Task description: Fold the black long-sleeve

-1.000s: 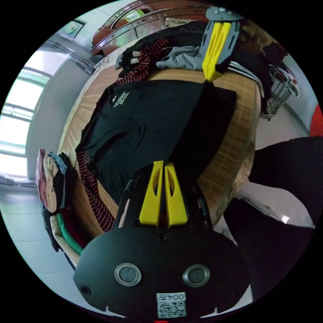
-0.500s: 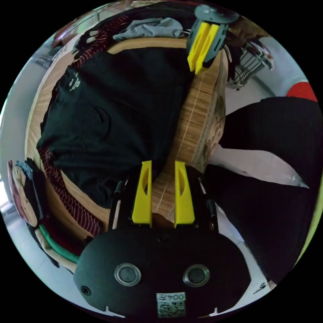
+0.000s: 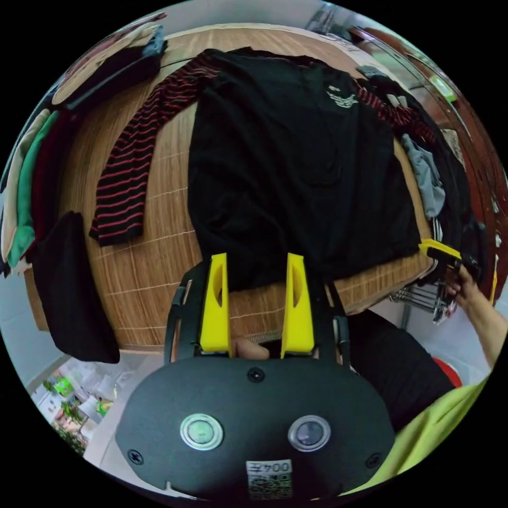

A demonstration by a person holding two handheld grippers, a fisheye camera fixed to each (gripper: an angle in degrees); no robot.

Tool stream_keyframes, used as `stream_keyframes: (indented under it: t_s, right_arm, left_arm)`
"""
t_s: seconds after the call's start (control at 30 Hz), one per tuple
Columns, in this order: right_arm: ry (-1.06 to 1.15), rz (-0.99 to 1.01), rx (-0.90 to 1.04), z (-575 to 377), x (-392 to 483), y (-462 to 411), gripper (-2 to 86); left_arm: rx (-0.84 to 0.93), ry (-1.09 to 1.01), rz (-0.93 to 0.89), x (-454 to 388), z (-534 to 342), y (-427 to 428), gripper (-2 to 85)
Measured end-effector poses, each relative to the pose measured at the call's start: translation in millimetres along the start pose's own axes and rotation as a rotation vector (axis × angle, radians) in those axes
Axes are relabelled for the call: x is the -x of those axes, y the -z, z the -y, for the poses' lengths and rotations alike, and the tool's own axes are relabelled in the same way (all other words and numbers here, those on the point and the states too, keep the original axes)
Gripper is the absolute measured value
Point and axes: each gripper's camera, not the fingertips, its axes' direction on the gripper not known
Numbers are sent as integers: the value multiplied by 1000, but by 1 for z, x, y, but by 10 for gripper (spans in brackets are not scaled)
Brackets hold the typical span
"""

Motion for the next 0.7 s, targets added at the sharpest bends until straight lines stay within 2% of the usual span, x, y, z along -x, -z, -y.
stream_keyframes:
  t_s: [0.17,0.33,0.43,0.6,0.7]
  right_arm:
    - [-17,-41,6,-7,17,-3,125]
    - [-79,7,0,-9,17,-2,121]
    - [-96,-6,-9,-11,22,-2,118]
    - [1,-146,8,-10,50,-7,109]
    - [87,-197,7,-9,69,-8,72]
  left_arm:
    - [24,114,30,1,7,26,124]
    - [-35,181,-84,8,9,78,112]
    - [29,189,-115,7,18,86,110]
    - [60,225,-44,4,30,113,67]
    - [94,215,-81,9,33,131,42]
